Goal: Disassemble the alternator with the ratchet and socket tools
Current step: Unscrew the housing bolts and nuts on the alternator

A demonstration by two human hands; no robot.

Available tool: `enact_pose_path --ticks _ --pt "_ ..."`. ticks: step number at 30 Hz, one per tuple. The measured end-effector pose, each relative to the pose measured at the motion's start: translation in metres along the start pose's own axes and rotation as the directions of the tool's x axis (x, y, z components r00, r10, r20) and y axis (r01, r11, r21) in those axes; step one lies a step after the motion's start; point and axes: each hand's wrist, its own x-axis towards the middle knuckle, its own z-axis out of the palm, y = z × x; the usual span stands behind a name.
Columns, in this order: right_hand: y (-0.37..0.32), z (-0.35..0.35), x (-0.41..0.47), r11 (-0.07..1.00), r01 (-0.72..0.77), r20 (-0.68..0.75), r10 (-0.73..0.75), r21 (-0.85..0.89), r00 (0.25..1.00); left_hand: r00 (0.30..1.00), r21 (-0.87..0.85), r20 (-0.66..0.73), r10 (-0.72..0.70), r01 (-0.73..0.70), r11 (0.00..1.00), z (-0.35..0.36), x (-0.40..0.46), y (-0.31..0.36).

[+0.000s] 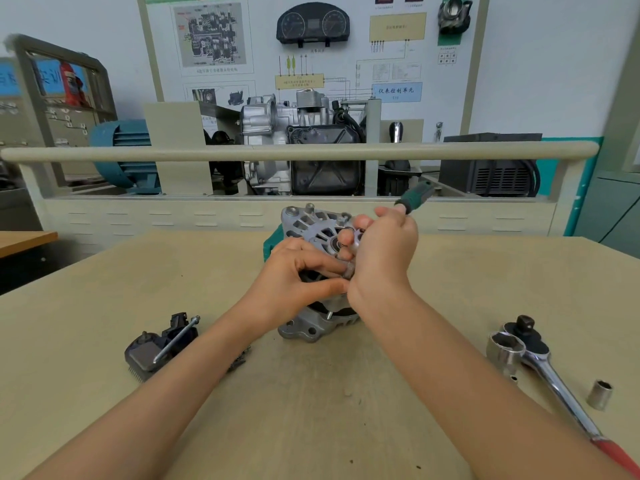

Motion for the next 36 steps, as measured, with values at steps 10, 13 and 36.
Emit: enact_pose_path --ticks 10,13,36 --pt "-0.031 -0.002 0.016 0.810 -0.289 0.551 0.566 -0.511 0.613 1.000 -0.002 0.029 -0.008 0.008 1.000 -0.003 -0.002 -0.001" --pt "-0.033 -0.001 0.014 0.793 -0.324 0.557 0.598 -0.516 0.576 0.999 -0.007 0.030 0.011 -0.011 1.000 -0.003 0.000 0.000" --pt "-0.016 0.004 -0.001 0.923 -0.126 0.240 0.224 -0.365 0.945 0.998 0.032 -0.006 0.060 -0.060 0.998 0.000 0.001 0.000"
